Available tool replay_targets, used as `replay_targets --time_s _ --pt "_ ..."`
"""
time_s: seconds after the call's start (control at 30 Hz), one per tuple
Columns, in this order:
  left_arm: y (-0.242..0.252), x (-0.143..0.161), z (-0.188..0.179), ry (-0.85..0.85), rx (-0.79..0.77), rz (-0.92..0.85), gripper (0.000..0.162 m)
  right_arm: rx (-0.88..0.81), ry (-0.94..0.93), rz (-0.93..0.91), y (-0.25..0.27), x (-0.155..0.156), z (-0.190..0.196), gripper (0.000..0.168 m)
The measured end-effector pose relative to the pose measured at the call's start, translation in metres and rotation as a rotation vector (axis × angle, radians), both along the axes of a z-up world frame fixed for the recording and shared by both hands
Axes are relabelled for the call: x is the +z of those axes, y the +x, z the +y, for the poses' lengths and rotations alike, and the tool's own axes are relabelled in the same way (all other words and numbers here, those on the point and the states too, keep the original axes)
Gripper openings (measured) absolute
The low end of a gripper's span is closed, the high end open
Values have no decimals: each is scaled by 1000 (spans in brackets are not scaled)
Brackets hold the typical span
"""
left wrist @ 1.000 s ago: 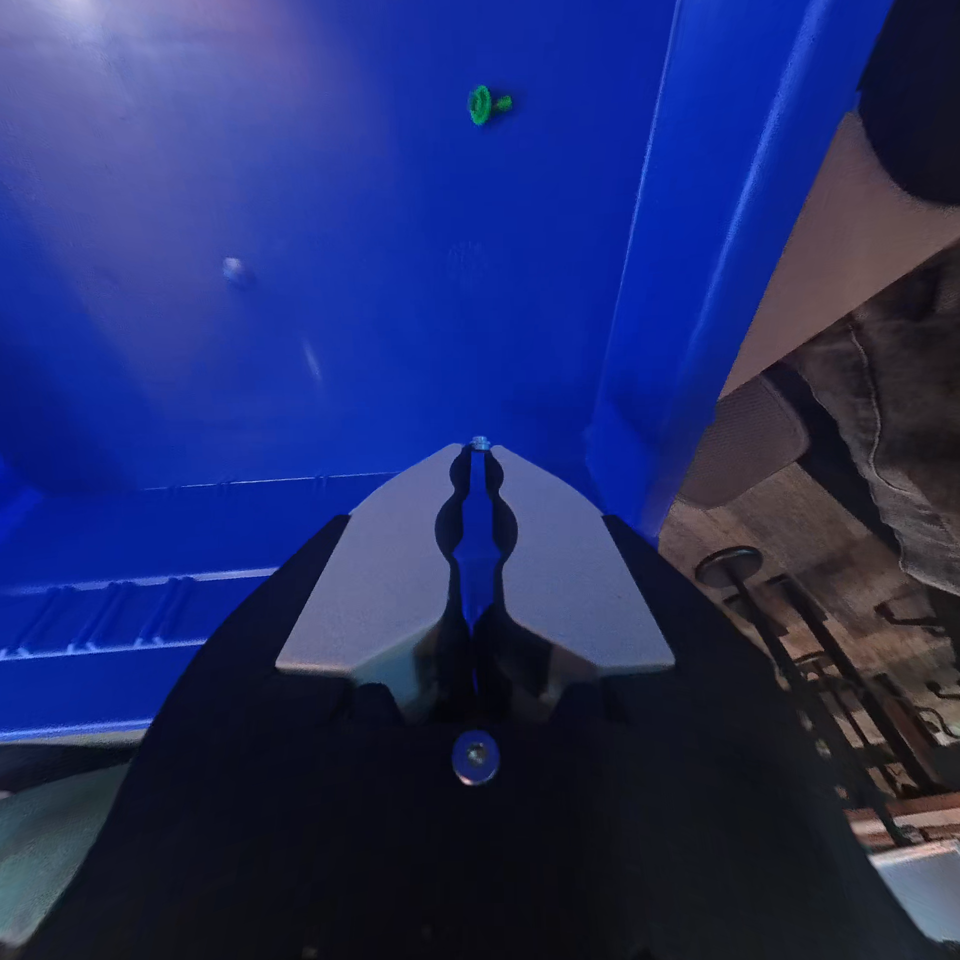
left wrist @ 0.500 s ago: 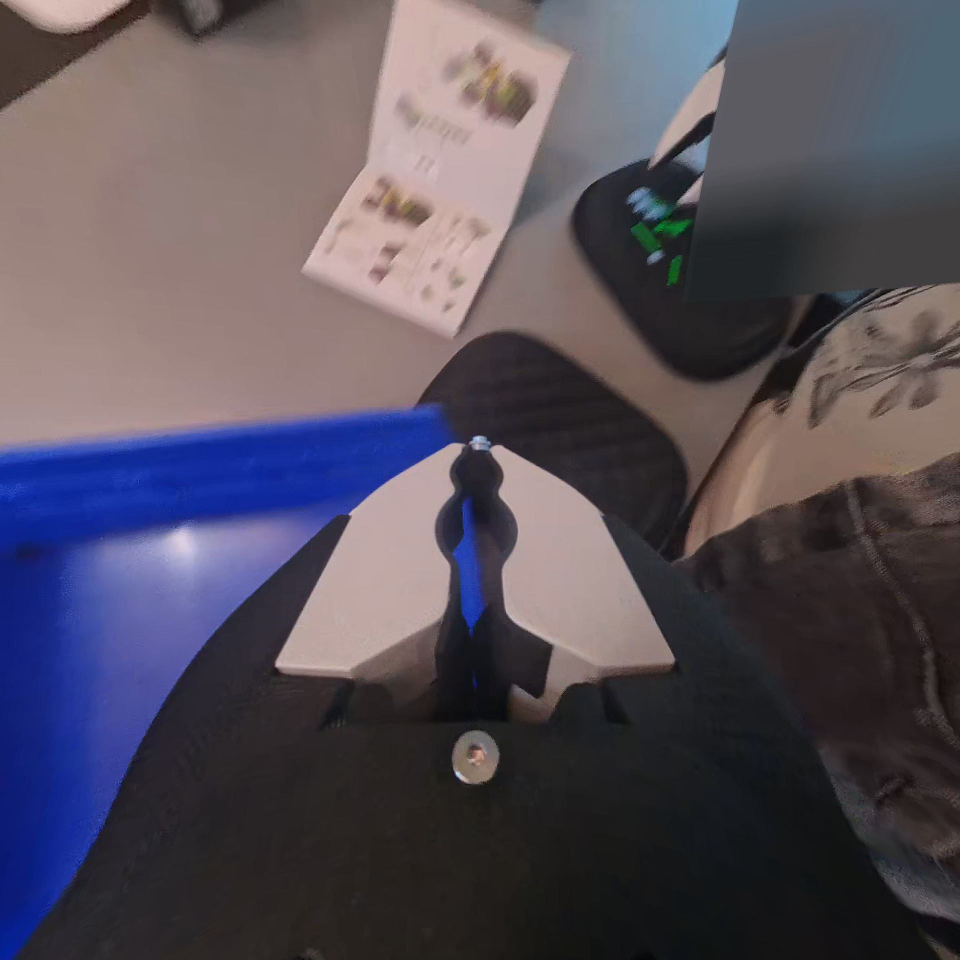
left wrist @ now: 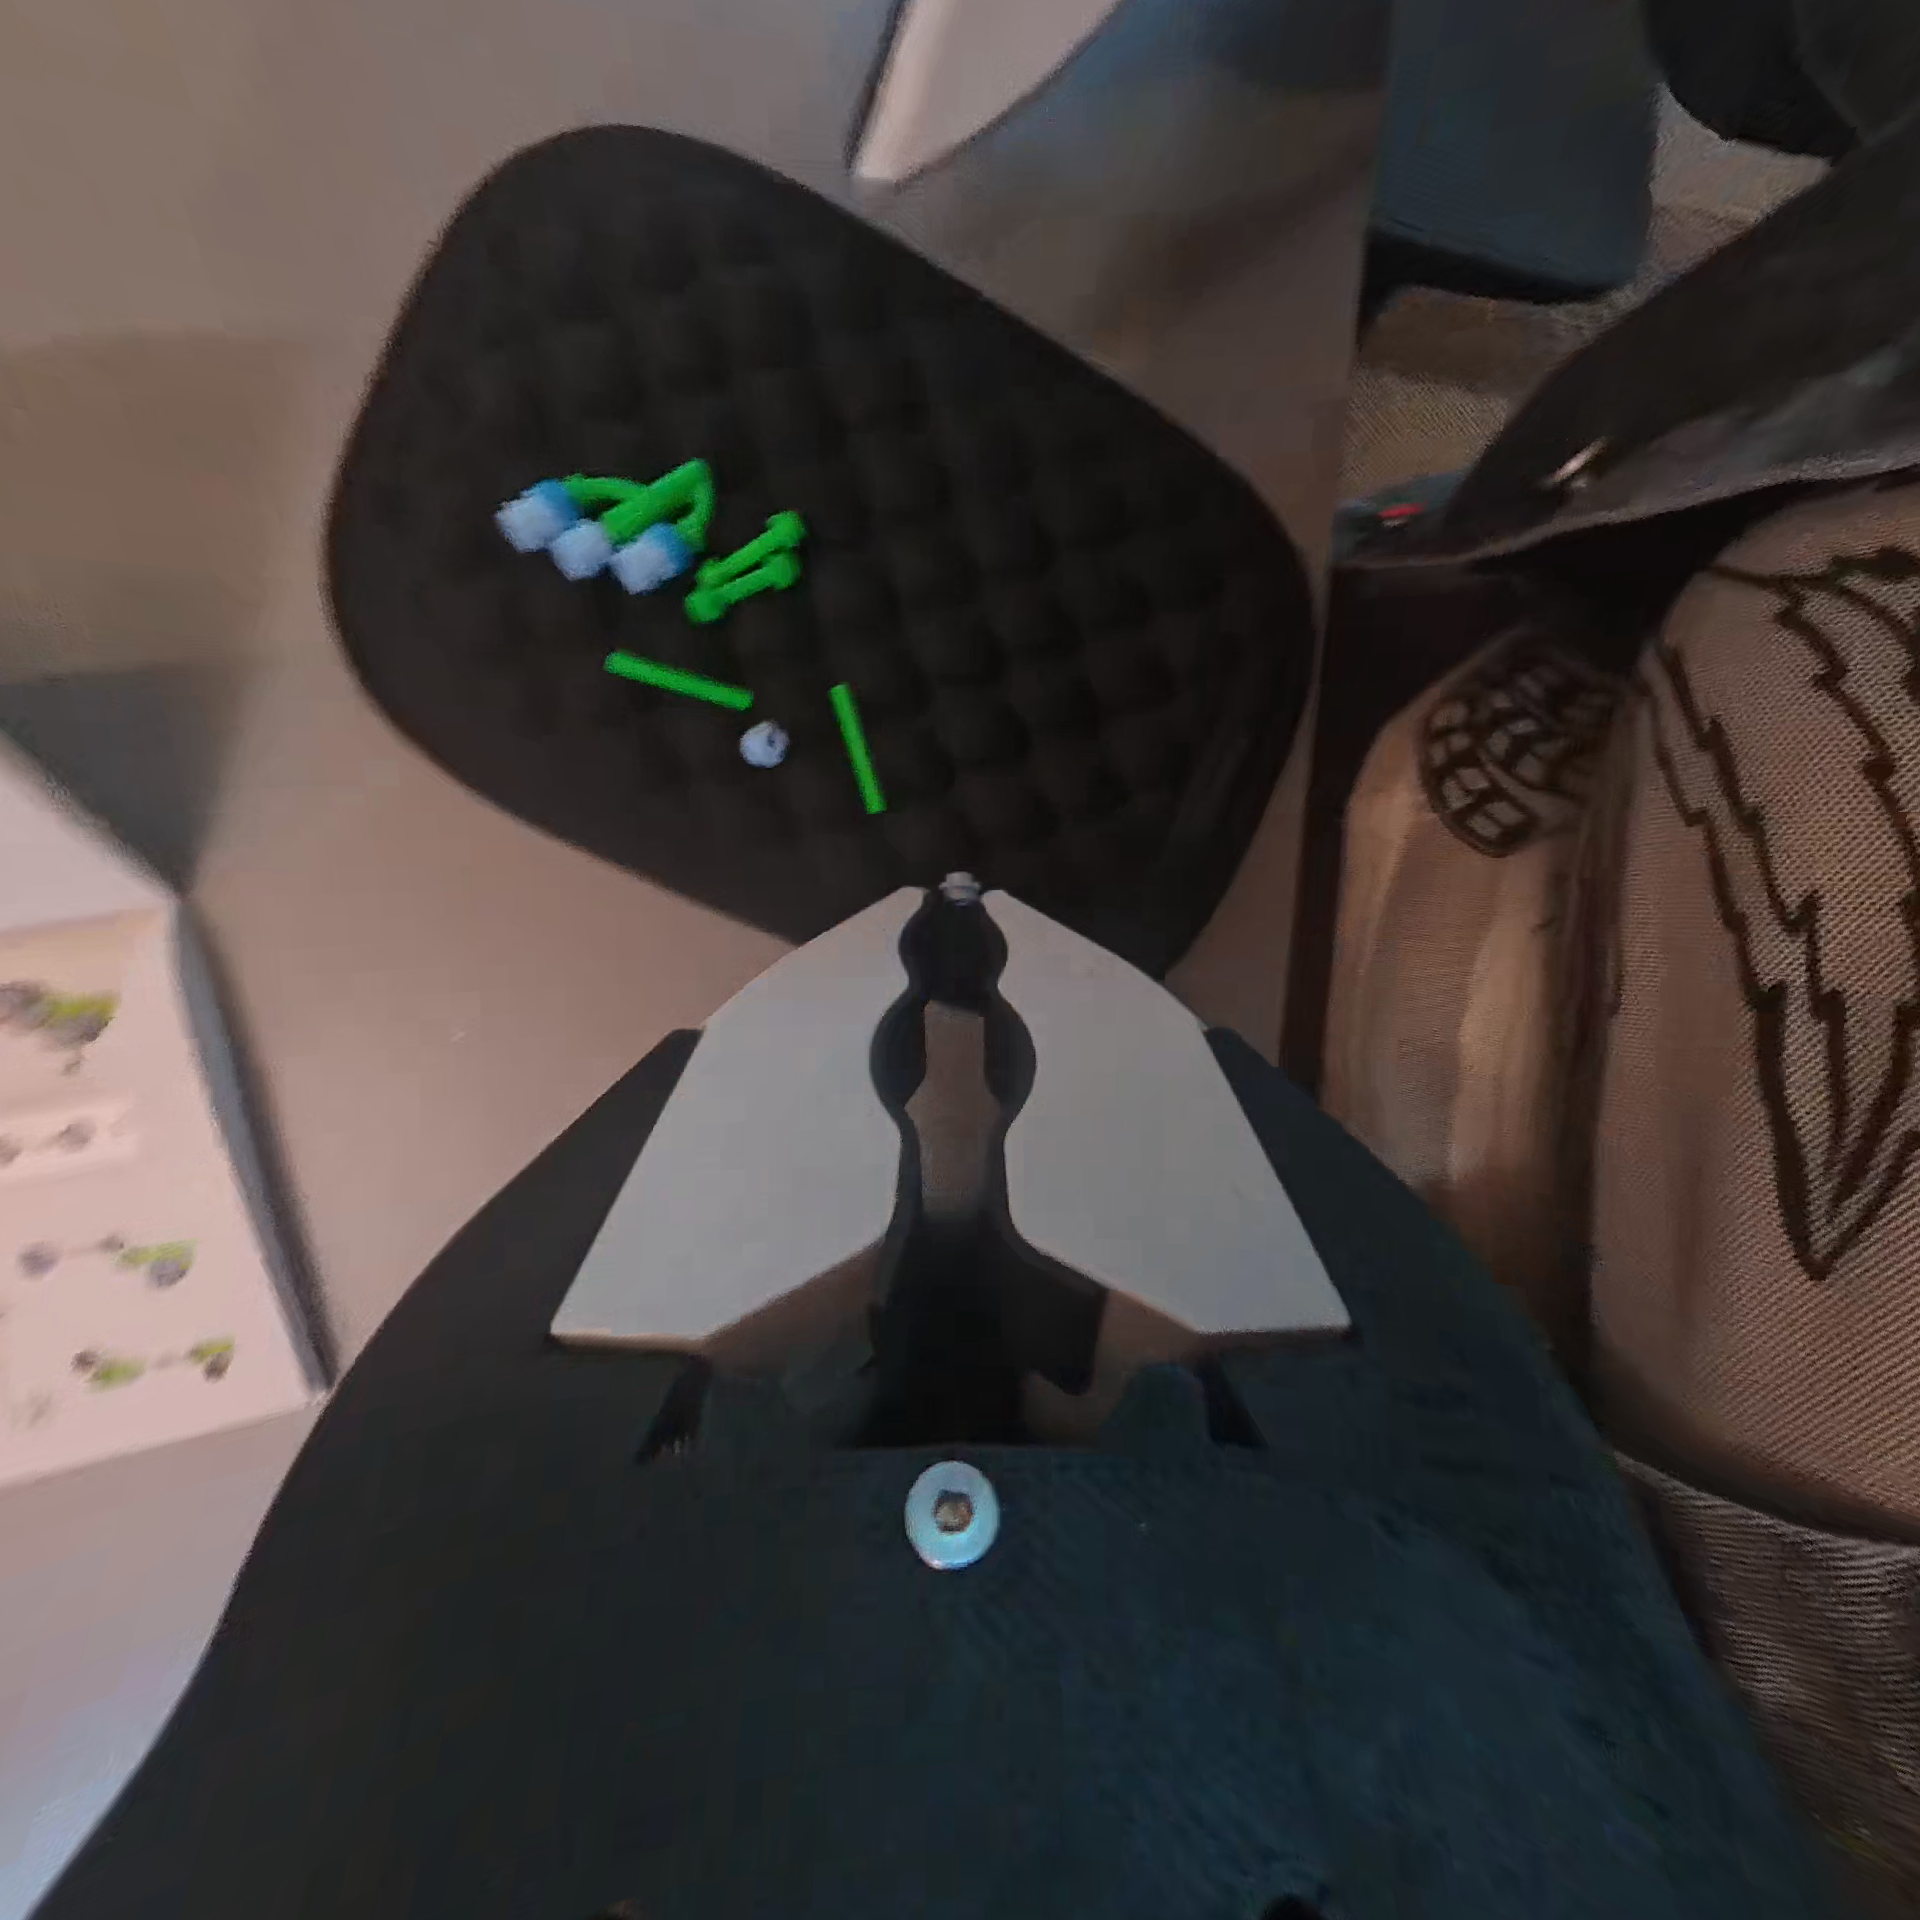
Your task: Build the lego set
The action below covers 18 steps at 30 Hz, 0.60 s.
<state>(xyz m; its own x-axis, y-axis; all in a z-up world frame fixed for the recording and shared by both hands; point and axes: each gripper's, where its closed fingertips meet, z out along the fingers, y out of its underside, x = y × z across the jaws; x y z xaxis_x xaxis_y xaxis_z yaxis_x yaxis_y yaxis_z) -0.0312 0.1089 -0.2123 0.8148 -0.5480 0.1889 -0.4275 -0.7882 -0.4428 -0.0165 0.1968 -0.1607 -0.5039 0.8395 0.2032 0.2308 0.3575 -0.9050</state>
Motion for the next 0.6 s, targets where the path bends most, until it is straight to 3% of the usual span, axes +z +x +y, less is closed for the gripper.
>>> replay_targets --time_s 0.13,0.6 --pt "7 -10 5 -88 -41 78 6 -9 18 23 5 6 4 26" --pt "15 -9 12 -58 -24 90 15 32 -3 32 8 5 -3 25"
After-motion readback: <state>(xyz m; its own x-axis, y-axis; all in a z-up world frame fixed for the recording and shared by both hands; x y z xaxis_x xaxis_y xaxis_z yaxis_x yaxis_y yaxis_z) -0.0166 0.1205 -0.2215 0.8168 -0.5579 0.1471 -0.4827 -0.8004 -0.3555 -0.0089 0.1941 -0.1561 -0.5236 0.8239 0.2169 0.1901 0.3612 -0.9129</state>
